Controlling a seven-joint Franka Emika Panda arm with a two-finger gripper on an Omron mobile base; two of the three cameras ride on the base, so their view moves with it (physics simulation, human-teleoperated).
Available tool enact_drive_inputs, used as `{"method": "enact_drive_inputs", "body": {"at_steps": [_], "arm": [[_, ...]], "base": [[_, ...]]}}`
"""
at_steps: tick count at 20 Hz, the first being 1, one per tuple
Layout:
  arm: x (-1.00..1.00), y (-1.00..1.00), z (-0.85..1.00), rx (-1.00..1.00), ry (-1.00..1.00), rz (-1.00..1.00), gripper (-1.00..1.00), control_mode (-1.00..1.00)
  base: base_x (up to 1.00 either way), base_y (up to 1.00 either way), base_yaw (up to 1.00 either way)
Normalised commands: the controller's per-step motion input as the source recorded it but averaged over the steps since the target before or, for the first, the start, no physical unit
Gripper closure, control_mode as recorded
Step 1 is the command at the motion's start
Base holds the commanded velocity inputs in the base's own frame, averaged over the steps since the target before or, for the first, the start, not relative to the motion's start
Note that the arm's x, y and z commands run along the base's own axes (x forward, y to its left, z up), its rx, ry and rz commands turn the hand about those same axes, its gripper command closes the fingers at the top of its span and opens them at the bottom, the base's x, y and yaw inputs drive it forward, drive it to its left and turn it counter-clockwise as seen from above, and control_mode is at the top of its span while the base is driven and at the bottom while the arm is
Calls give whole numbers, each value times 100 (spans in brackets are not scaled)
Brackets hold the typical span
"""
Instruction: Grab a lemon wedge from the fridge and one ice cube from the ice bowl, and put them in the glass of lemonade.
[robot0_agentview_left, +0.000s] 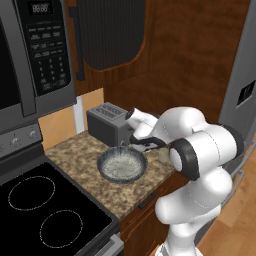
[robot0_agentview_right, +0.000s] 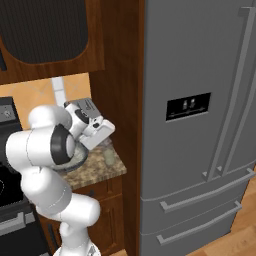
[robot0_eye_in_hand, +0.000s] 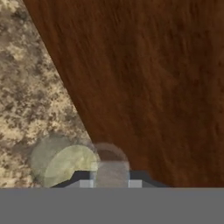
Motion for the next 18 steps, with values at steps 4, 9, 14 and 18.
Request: {"method": "enact_drive_inputs", "body": {"at_steps": [4,9,14,18], "arm": [[-11,-19,15,0,0,0,100,-100],[0,-2,0,0,0,0,100,-100],[0,0,-12,-1,0,0,100,-100],[0,0,-19,-2,0,0,100,-100]], "base": [[0,0,0],[0,0,0],[0,0,0],[0,0,0]]}}
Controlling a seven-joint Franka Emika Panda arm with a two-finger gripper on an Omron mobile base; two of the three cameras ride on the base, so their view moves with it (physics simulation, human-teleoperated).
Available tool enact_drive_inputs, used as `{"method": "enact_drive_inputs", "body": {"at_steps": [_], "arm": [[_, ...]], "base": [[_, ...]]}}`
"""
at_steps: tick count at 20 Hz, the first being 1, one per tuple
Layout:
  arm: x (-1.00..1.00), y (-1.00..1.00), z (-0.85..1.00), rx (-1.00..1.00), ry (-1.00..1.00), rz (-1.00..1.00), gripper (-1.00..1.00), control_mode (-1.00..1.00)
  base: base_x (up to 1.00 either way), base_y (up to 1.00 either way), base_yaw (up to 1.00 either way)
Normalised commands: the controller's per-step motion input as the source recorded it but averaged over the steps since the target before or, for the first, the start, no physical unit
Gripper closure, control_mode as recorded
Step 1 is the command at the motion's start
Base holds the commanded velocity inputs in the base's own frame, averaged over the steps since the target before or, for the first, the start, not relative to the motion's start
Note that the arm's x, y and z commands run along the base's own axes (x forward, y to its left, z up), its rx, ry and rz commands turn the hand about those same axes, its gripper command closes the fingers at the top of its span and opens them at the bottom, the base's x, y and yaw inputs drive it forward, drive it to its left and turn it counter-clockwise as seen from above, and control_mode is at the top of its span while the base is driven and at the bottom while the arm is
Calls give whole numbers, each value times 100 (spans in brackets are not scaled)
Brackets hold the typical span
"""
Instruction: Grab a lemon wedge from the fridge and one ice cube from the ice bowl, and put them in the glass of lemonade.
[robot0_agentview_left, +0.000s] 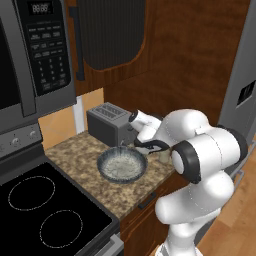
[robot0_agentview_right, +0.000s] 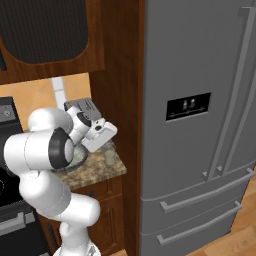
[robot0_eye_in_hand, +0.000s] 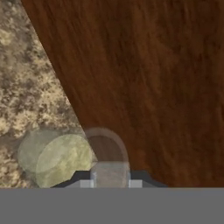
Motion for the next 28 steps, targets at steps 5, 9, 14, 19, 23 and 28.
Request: {"method": "enact_drive_inputs", "body": {"at_steps": [5,9,14,19,23,28], "arm": [[0,0,-3,-1,0,0,100,-100],[0,0,0,0,0,0,-100,-100],[0,0,1,0,0,0,-100,-100],[-5,0,10,0,0,0,-100,-100],[-1,0,1,0,0,0,-100,-100],[-6,0,0,0,0,-8,-100,-100]], "base": [[0,0,0],[0,0,0],[0,0,0],[0,0,0],[0,0,0],[0,0,0]]}}
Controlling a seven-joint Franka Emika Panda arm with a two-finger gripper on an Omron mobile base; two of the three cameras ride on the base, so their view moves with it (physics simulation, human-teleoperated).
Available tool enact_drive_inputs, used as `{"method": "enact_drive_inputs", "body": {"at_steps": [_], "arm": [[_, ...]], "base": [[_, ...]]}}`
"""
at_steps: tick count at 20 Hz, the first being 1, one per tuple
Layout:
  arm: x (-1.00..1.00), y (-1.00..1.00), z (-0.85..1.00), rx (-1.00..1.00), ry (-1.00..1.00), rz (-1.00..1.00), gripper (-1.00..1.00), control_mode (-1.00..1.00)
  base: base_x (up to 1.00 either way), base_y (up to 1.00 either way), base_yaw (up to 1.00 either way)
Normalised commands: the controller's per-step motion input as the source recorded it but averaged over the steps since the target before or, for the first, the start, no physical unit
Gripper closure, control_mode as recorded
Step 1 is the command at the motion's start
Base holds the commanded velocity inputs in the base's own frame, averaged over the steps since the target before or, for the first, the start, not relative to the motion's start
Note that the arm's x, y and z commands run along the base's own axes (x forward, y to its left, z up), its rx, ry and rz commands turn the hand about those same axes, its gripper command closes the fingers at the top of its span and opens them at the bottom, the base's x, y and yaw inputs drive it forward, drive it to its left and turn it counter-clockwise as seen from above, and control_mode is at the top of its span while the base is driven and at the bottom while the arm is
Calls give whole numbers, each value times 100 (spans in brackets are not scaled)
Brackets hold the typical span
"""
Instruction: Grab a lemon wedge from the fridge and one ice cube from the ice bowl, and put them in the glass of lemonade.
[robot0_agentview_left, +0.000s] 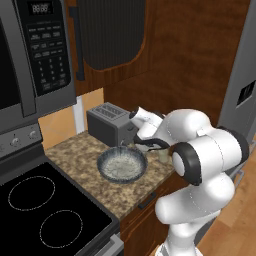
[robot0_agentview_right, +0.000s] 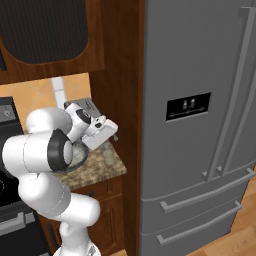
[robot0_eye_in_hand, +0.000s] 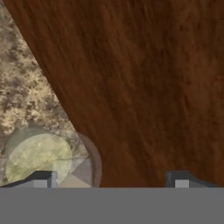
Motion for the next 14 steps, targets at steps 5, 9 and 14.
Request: {"method": "enact_drive_inputs", "body": {"at_steps": [5,9,14], "arm": [[-1,0,0,1,-2,-15,-100,-100],[0,0,1,4,-6,-21,-100,-100],[0,0,25,7,-8,-25,-100,-100]], "base": [[0,0,0],[0,0,0],[0,0,0]]}}
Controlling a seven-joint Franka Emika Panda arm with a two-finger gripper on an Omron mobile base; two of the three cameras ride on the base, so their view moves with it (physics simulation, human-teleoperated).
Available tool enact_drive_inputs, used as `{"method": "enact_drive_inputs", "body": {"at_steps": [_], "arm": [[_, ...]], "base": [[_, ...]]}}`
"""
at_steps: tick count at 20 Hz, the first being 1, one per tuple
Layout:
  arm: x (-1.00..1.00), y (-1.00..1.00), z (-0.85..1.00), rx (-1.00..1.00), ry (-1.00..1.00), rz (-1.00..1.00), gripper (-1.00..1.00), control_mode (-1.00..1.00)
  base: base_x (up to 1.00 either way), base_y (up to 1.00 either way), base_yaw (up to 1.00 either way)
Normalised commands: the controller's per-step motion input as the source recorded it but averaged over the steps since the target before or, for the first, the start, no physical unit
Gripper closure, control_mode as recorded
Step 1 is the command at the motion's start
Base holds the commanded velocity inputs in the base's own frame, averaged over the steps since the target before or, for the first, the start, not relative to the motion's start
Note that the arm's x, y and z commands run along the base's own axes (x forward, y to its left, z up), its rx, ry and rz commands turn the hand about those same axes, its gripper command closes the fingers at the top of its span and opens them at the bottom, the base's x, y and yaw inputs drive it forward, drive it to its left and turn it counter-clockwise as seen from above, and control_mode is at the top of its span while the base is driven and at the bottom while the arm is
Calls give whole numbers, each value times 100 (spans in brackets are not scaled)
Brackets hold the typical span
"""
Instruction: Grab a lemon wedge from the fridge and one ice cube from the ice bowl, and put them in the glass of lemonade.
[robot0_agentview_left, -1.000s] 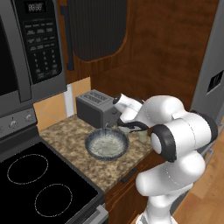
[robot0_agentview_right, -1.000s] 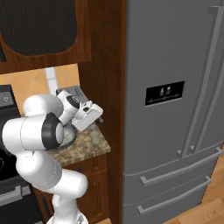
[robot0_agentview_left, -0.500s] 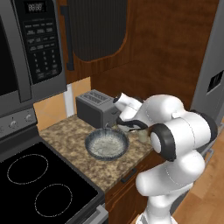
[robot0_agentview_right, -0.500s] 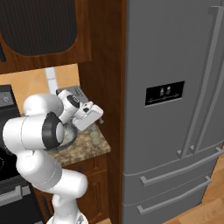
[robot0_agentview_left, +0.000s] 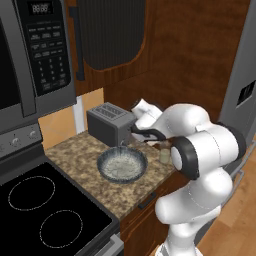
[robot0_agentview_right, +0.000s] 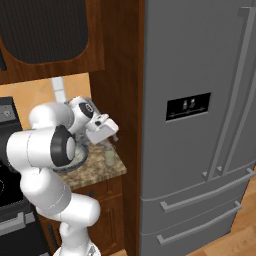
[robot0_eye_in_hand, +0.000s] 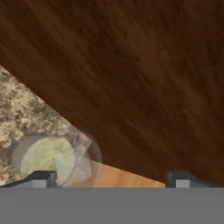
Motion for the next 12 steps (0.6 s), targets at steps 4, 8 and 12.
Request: {"method": "enact_drive_inputs", "body": {"at_steps": [4,8,12], "arm": [[-4,0,30,9,-8,-26,-100,-100],[-4,2,0,8,-9,-26,-100,-100],[-61,37,0,5,-31,-26,-100,-100]], "base": [[0,0,0],[0,0,0],[0,0,0]]}}
